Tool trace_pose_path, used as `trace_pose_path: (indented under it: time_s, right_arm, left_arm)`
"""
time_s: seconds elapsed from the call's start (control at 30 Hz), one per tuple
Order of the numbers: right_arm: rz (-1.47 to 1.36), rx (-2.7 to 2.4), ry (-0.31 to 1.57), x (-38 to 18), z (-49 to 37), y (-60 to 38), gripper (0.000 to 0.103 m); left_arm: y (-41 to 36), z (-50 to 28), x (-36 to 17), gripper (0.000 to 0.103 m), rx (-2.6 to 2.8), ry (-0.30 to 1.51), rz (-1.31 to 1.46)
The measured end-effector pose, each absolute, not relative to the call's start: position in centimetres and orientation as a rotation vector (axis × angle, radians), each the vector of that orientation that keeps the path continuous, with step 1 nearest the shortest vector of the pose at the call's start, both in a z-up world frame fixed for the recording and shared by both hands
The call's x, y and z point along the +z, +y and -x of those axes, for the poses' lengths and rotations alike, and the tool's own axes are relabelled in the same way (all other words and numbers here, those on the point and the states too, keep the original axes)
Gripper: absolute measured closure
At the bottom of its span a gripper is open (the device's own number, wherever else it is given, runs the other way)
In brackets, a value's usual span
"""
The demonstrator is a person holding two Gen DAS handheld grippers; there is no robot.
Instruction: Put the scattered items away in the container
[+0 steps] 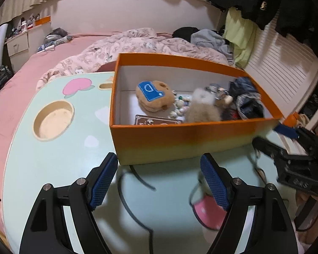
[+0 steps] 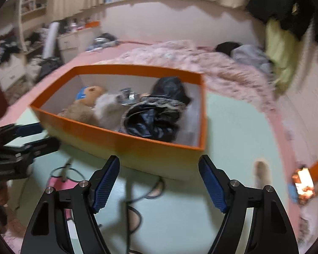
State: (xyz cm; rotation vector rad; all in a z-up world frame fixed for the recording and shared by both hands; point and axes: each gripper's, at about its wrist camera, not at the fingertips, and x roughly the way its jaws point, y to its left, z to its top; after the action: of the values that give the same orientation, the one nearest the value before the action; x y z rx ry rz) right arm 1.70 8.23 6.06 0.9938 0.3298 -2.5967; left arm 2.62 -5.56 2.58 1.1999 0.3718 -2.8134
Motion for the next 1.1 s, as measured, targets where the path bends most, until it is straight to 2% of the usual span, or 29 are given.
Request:
trace_pose_path:
  time_s: [0.1, 0.27, 0.3, 0.33, 0.37, 0.4, 0.5, 1.1]
  right_arm:
    - [-1.047, -2.561, 0.302, 6.1, -3.8, 8.4, 0.026]
    - [-1.209, -2.507, 0.108, 4.0, -4.9, 10.1, 0.025]
    - [-1.215, -2.555, 0.116, 3.9, -5.0, 10.4, 0.022]
    - [-1.23, -2.585, 0.119, 3.8, -5.0, 10.6, 0.012]
    - [-1.258, -2.602, 0.119, 3.6, -4.8, 10.7, 0.003]
    - [-1.276, -2.61, 0.13, 3.3, -4.5, 10.7, 0.0]
    - [-1.278, -2.631, 0.198, 3.1, -4.4, 10.0, 0.0]
    - [-1.272, -2.63, 0.195, 2.9, -4.7, 10.0, 0.0]
  left_arm:
    - [-4.6, -3.6, 1.9, 0.023, -2.802, 0.346, -1.239]
    - [-3.6, -4.7, 1.4, 0.022, -2.787, 0.253, -1.21]
    - [-3.5, -4.7, 1.3, 0.017, -2.774, 0.241, -1.206]
    - [-3.4, -4.6, 1.1, 0.014, -2.745, 0.209, -1.203]
    - [-3.2, -4.4, 0.8, 0.005, -2.719, 0.176, -1.203]
    - [-3.2, -4.3, 0.6, 0.0, -2.708, 0.167, -1.205]
    - [-3.2, -4.4, 0.6, 0.0, -2.714, 0.162, -1.201]
    - [-3.2, -4.2, 0.6, 0.0, -2.752, 0.142, -1.19]
